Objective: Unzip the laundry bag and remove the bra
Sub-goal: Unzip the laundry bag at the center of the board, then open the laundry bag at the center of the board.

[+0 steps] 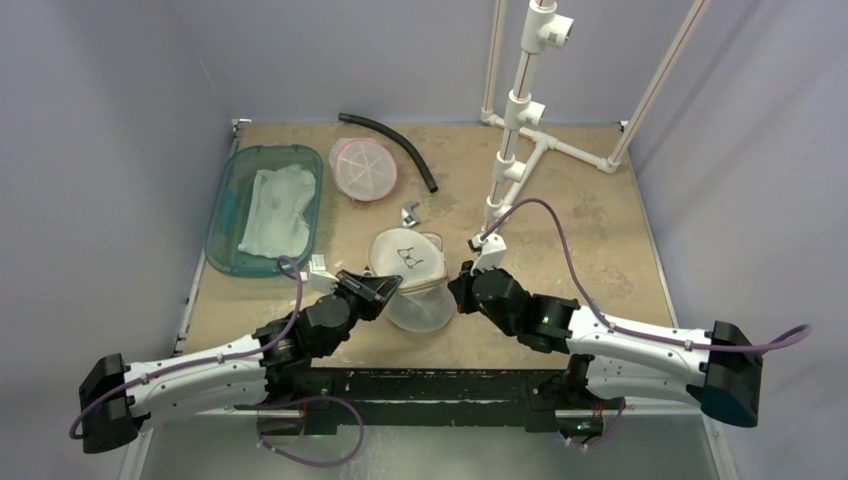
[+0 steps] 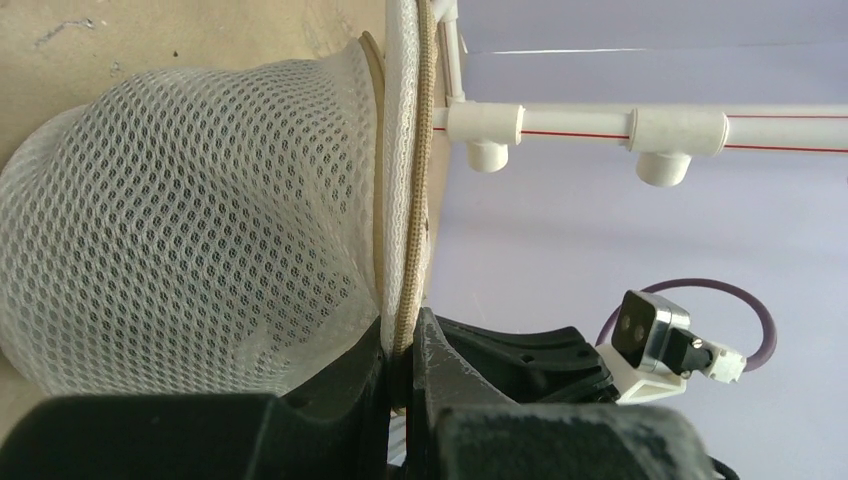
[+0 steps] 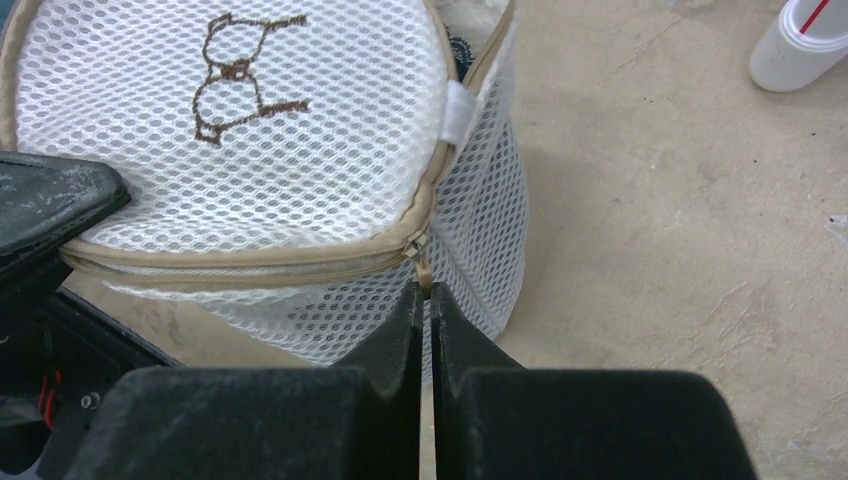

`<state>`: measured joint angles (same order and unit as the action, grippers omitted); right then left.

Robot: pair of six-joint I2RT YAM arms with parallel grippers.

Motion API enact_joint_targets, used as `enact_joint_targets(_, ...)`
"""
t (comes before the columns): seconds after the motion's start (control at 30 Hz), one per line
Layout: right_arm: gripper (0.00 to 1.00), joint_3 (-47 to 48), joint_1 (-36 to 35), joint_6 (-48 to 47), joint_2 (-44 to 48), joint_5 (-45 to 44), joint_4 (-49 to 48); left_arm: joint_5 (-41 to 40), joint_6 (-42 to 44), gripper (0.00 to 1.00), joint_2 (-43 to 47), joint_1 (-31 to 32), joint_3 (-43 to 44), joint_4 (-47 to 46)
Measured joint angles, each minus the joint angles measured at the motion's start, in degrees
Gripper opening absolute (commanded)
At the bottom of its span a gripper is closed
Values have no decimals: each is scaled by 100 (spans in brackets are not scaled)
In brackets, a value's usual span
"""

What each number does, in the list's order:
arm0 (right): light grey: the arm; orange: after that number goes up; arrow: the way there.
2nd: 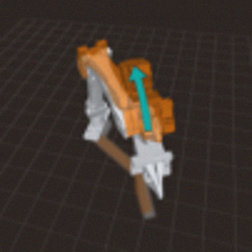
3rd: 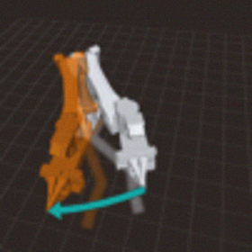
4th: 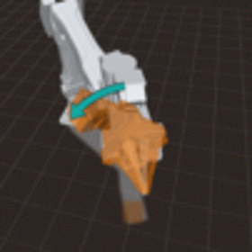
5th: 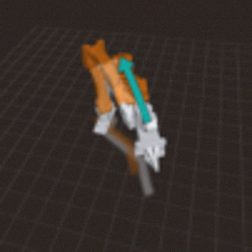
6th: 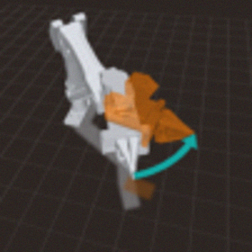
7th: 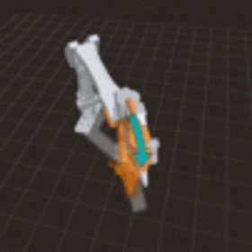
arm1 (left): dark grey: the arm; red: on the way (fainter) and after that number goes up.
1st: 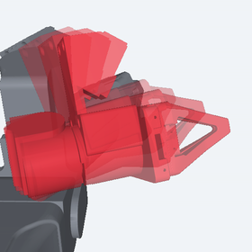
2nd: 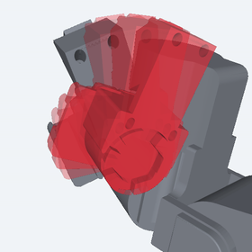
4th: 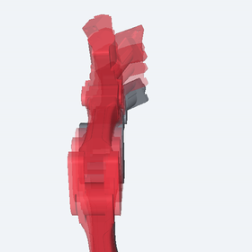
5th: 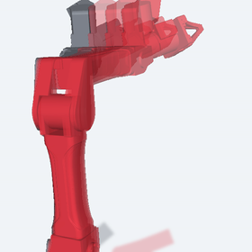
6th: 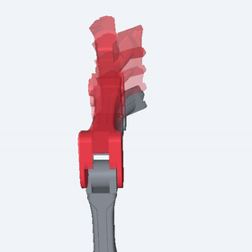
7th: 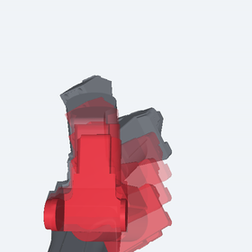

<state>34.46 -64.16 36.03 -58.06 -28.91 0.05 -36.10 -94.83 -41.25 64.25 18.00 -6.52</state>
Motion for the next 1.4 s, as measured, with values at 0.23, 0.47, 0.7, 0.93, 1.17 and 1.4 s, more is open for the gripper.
enact_joint_targets(0.23,0,-26,107,-24,-2,52,-345,83,258,0,654,0,-7,820)
enact_joint_targets(0.47,17,-210,205,-90,-7,385,-625,256,461,0,1014,-11,-122,1193)
enact_joint_targets(0.7,66,-267,315,-280,767,743,-212,264,809,0,1491,-11,-293,1473)
enact_joint_targets(0.93,67,-264,1274,-160,1172,2118,-201,431,1700,0,1600,-11,-293,1390)
enact_joint_targets(1.17,67,-610,2771,245,756,4325,-1263,1062,2695,0,1987,-11,-293,892)
enact_joint_targets(1.4,67,-710,2905,391,138,5547,-2013,1508,3300,0,2024,-11,-291,645)
